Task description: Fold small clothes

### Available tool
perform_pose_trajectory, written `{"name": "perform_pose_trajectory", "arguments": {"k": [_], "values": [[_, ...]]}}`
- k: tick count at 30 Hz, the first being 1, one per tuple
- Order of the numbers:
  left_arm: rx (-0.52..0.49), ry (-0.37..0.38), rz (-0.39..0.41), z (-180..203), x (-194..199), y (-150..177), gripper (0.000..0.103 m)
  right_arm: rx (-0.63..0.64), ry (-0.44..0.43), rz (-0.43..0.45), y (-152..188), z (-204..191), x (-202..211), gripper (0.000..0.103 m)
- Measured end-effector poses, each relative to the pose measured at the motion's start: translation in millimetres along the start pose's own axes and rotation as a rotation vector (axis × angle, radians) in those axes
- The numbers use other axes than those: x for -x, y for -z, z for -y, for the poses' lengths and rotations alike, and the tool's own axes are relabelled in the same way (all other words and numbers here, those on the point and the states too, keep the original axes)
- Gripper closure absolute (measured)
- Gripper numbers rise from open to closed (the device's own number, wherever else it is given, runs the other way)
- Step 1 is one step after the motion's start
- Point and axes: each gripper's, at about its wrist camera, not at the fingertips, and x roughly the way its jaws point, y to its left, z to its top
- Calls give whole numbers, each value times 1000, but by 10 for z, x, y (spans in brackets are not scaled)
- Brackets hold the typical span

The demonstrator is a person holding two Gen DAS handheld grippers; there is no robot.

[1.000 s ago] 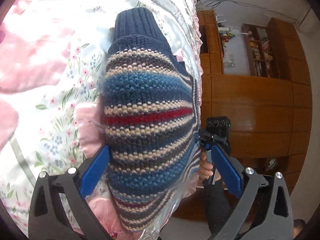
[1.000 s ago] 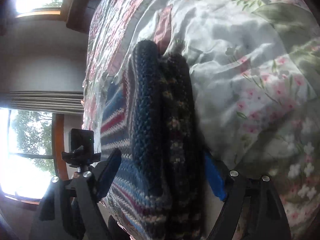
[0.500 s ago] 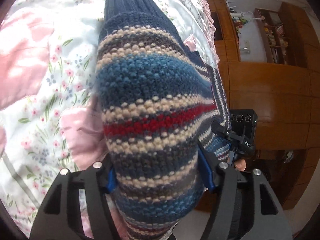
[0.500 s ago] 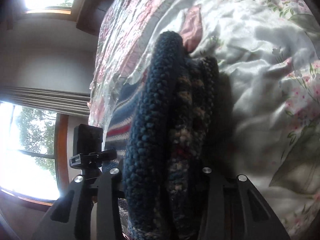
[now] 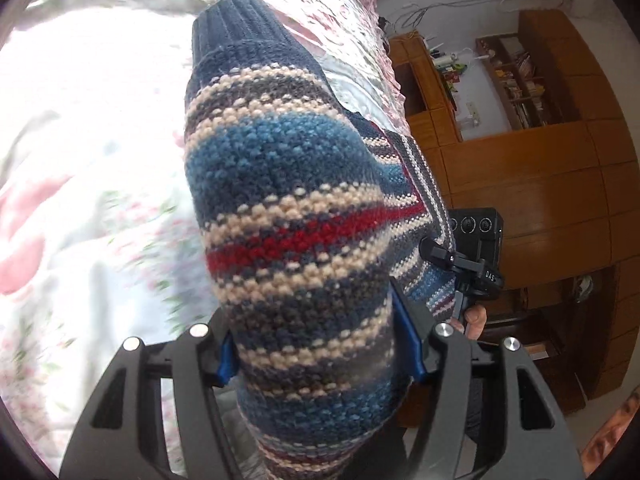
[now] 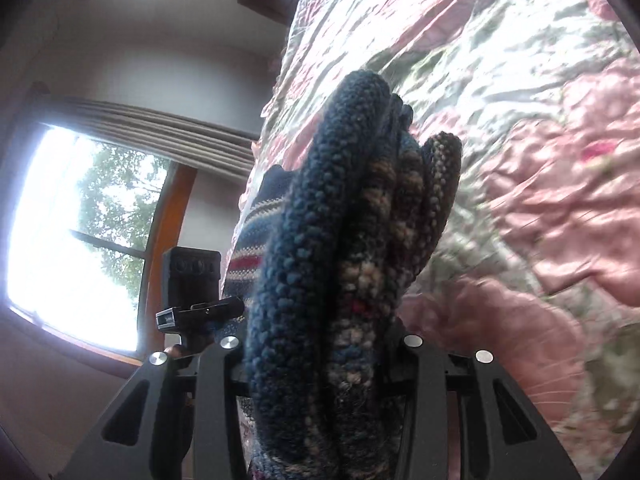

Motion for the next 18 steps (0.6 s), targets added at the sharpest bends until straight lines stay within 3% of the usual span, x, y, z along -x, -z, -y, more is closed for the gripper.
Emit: {"name": "perform_pose_trajectory", "arguments": {"k": [4, 6, 7, 9, 11, 14, 16, 18], "values": [[110, -53, 4, -795, 318, 388, 40, -49, 23, -83, 320, 183, -758, 63], [185, 0, 7, -1105, 403, 539, 38, -91, 58, -98, 392, 358, -931, 52], [195, 19, 26, -1142, 481, 580, 37, -108, 61, -96, 363, 382, -944, 49], [174, -21, 88, -1046, 687, 611, 28, -119, 91, -75, 300, 348, -747, 39], [140, -69, 209, -873, 1045, 668, 23, -92, 109, 10, 150, 285, -335, 39], [37, 124, 281, -462, 1317, 750, 22, -39, 53, 72, -114, 13, -22, 47], [0, 263, 236, -255, 1192, 794, 20, -17, 7, 24, -275, -168, -203, 53], [3, 314, 185, -162, 958, 783, 20, -33, -19, -70, -367, -152, -517, 61]]}}
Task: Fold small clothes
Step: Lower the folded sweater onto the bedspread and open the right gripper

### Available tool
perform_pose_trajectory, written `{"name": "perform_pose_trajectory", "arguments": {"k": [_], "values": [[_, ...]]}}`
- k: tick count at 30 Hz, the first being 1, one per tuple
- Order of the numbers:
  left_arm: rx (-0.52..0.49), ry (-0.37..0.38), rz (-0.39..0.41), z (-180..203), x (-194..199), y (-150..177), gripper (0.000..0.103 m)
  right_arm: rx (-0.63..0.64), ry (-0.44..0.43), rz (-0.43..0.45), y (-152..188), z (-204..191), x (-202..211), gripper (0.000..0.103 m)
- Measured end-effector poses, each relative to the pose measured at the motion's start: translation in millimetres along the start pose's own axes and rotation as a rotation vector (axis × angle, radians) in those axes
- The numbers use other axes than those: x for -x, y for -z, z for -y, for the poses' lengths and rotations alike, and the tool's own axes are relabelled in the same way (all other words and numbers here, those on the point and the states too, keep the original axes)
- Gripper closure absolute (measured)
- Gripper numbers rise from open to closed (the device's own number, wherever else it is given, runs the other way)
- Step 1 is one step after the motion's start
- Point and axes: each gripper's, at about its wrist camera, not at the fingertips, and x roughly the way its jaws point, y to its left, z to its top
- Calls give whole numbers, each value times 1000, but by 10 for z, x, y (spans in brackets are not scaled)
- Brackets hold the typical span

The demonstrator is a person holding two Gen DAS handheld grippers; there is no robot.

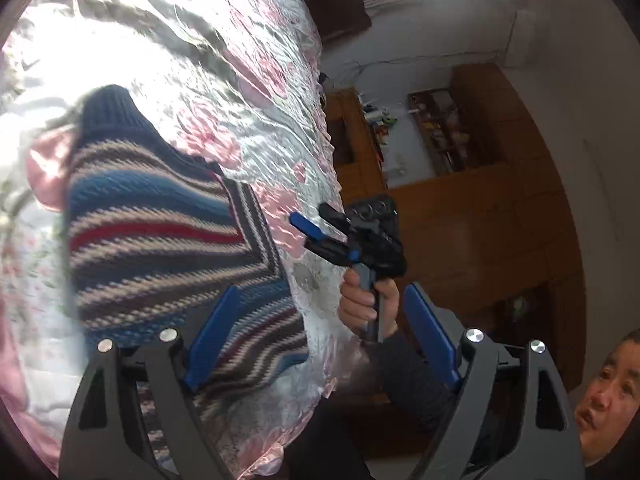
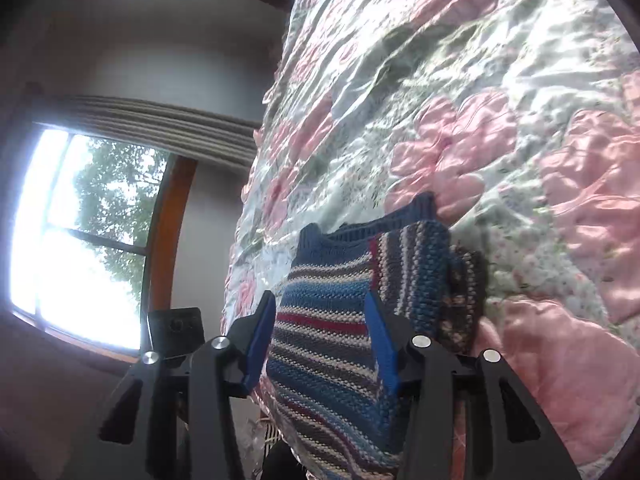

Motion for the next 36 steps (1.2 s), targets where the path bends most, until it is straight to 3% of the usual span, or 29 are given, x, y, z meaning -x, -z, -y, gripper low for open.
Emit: {"name": "perform_pose_trajectory", "arguments": {"k": [2, 4, 5, 6, 8, 10, 12, 14, 16, 18, 22, 25, 28, 33, 36], "values": [[35, -9, -25, -128, -189, 39, 20, -38, 4, -74, -82, 142, -334, 64], [84, -8, -21, -286, -292, 82, 21, -80, 47, -109, -22, 382, -542, 77], [101, -4, -18, -346, -299, 102, 25, -98, 67, -112, -31, 533, -567, 102], [114, 2, -10, -404, -283, 100, 26, -116, 69, -106, -7, 695, -543, 103], [157, 22, 8, -506, -230, 133, 28, -169, 22, -85, 13, 911, -460, 103], [171, -3, 3, -551, -247, 163, 32, -152, 34, -67, 57, 867, -362, 103], [177, -10, 7, -506, -252, 165, 30, -114, 43, -39, 93, 681, -221, 98], [167, 2, 16, -395, -244, 155, 18, -59, -5, -20, 212, 398, -48, 98], [141, -4, 15, -288, -238, 170, 16, -1, -50, -40, 447, 110, 6, 97], [143, -38, 5, -309, -268, 177, 16, 30, -39, -82, 685, 3, -41, 97], [189, -61, 8, -456, -315, 179, 22, -35, 58, -130, 929, 379, -145, 103], [198, -70, -13, -472, -375, 192, 28, -95, 49, -90, 921, 653, -50, 103], [184, -89, -14, -344, -349, 214, 20, -86, 75, -53, 931, 584, 111, 103], [76, -75, 4, 25, -177, 480, 14, 7, -9, -30, 1255, 114, 336, 99], [89, -156, -11, -107, -183, 669, 14, -11, 8, -67, 1448, 176, 213, 98]]}}
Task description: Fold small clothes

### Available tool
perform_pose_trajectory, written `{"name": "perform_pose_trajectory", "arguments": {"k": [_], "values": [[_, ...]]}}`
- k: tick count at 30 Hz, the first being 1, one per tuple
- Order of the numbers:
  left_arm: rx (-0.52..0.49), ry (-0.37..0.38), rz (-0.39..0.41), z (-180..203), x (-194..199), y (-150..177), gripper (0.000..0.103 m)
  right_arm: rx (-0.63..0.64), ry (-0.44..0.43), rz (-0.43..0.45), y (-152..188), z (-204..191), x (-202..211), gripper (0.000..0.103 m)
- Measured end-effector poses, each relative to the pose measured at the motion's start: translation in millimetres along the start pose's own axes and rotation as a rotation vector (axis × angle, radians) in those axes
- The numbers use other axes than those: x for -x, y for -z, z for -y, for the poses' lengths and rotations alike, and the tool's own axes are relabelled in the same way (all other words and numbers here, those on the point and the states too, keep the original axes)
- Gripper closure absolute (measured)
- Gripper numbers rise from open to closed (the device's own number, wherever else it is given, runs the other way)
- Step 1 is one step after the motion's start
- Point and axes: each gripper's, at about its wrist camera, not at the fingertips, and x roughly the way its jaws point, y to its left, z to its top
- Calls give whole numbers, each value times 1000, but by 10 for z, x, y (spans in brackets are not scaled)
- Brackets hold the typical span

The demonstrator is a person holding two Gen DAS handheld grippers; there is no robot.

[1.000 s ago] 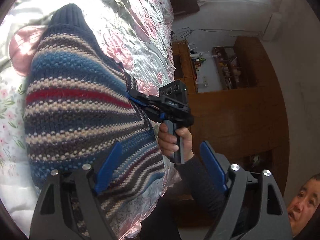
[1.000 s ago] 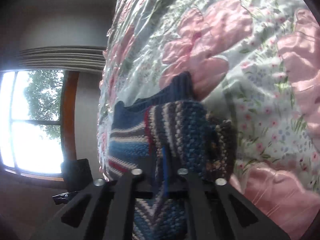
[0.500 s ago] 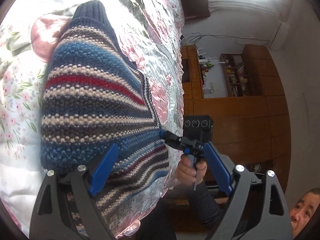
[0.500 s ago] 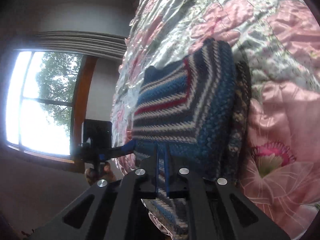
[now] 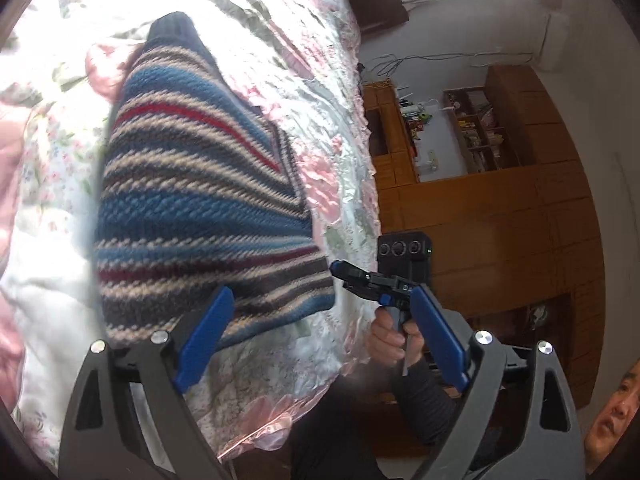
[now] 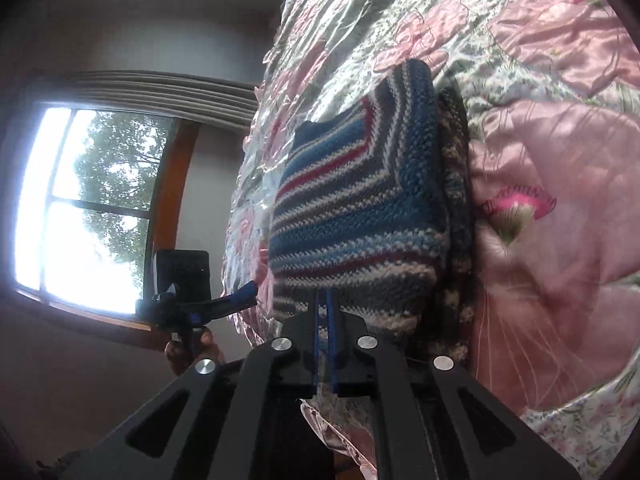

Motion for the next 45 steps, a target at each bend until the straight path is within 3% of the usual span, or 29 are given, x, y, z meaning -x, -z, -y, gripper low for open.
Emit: {"name": "perform_pose_trajectory", "arguments": {"k": [4, 8, 10, 12, 13, 15, 17, 19, 23, 28, 32, 36, 45], "values": [[116, -14, 6, -431, -50, 134, 15, -98, 46, 8, 114, 447, -68, 103], [133, -11, 70, -374, 172, 268, 7, -87, 63, 80, 234, 348, 176, 100], [102, -94, 88, -225, 307, 384, 3, -36, 107, 120, 357, 117, 316, 84], [16, -211, 118, 56, 457, 557, 3, 32, 204, 172, 559, -208, 477, 44], [-38, -289, 141, 229, 528, 666, 3, 85, 272, 202, 701, -422, 548, 35], [-144, -472, 200, 612, 646, 928, 3, 187, 407, 260, 1021, -835, 659, 3], [-240, -640, 261, 997, 704, 1245, 3, 268, 564, 306, 1391, -1200, 672, 4], [-304, -748, 317, 1309, 726, 1586, 3, 322, 716, 334, 1726, -1493, 639, 4], [-383, -874, 339, 1705, 701, 2184, 3, 360, 861, 363, 2362, -1909, 592, 4], [-387, -851, 308, 1925, 737, 2759, 3, 397, 869, 356, 2840, -2303, 653, 4], [-420, -855, 346, 2160, 817, 3020, 3, 411, 838, 399, 3060, -2593, 749, 4], [-477, -892, 385, 2350, 860, 3128, 3, 436, 841, 425, 3200, -2772, 702, 4], [-492, -871, 382, 2432, 848, 3258, 3, 465, 899, 414, 3429, -2881, 499, 4]]}}
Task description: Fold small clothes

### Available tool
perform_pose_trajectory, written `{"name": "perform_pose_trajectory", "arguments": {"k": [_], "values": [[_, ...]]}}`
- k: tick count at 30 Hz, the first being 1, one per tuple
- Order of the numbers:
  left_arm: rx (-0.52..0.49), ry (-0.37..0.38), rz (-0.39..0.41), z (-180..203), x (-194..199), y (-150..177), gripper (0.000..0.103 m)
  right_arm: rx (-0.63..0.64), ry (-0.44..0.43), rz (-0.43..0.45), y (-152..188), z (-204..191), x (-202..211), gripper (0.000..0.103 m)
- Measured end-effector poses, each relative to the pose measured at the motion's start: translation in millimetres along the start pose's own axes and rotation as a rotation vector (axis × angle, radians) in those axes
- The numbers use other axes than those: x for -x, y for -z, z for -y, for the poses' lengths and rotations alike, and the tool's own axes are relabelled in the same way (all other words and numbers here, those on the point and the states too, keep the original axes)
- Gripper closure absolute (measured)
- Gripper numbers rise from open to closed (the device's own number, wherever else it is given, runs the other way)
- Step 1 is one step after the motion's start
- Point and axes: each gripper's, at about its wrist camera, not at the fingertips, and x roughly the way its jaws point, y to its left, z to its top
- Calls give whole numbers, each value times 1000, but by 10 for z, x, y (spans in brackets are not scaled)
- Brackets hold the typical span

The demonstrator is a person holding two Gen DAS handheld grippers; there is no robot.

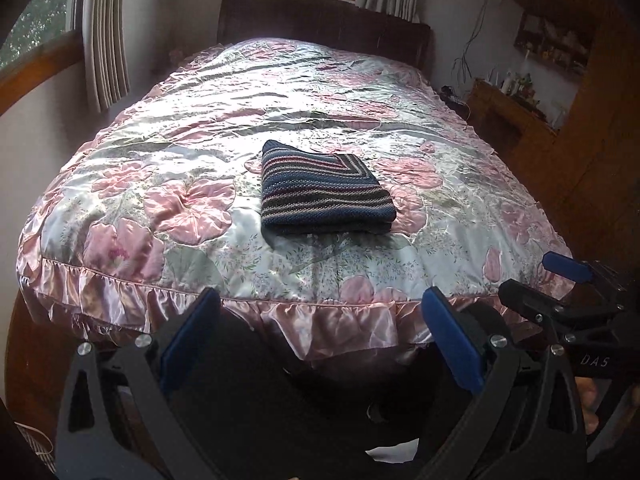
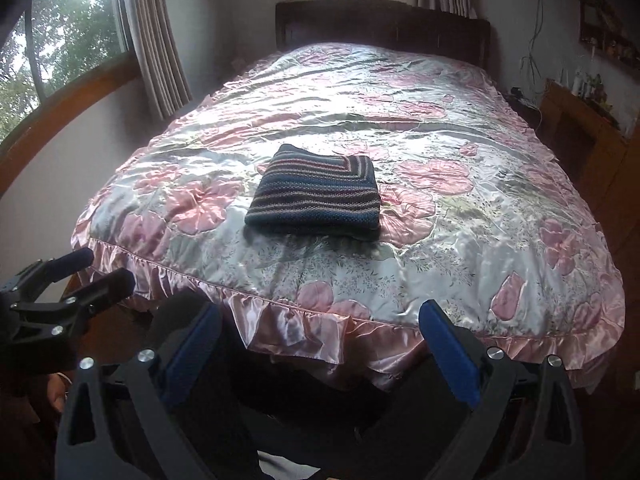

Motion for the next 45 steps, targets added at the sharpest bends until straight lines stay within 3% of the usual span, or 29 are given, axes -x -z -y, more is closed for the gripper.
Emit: {"name": "perform_pose_trajectory", "arguments": {"k": [11, 45], "values": [[-15, 0, -10, 53, -8, 41, 3, -15, 64, 19, 16, 108, 60, 4], [-2, -7, -60, 3, -376, -180, 3, 20, 71, -6, -243, 123, -295, 4]]}}
